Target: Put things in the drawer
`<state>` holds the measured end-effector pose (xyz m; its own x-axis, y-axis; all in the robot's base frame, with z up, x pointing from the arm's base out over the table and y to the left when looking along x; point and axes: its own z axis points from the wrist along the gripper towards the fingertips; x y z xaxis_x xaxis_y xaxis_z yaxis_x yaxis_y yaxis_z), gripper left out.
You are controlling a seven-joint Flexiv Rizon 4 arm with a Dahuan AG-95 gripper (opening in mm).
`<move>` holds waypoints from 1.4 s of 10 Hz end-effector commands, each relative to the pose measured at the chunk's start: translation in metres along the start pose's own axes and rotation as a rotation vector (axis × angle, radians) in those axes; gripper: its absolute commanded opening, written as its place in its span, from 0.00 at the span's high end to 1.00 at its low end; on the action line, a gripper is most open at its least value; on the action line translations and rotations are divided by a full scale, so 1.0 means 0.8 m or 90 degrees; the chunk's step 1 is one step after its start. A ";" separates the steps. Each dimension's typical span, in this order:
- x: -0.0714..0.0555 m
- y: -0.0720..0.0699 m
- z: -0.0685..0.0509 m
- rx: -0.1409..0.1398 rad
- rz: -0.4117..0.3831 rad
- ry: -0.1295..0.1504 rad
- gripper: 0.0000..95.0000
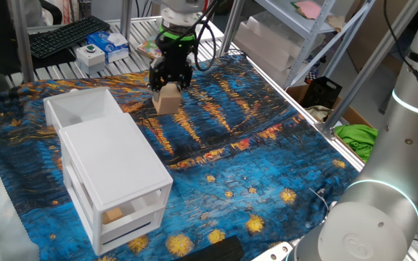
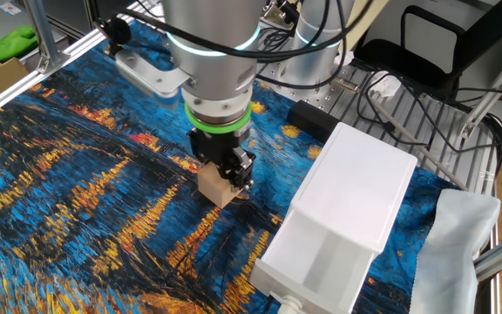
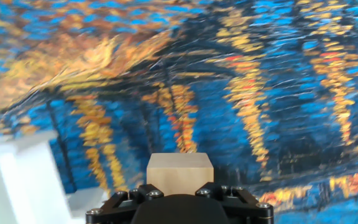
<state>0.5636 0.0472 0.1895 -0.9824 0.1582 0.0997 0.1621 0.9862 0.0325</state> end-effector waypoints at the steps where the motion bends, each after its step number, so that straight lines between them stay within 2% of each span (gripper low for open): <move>1: 0.000 0.000 -0.001 0.001 0.000 0.003 1.00; 6: 0.003 0.002 0.000 0.009 0.000 0.002 1.00; 8: 0.003 0.001 0.000 0.004 -0.001 0.003 1.00; 9: 0.003 0.001 0.000 0.007 -0.008 -0.001 1.00; 11: 0.003 0.001 0.000 0.005 -0.022 -0.022 1.00; 14: 0.003 0.001 0.000 0.016 -0.069 -0.027 1.00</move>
<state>0.5571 0.0481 0.1902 -0.9969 0.0637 0.0459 0.0646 0.9977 0.0183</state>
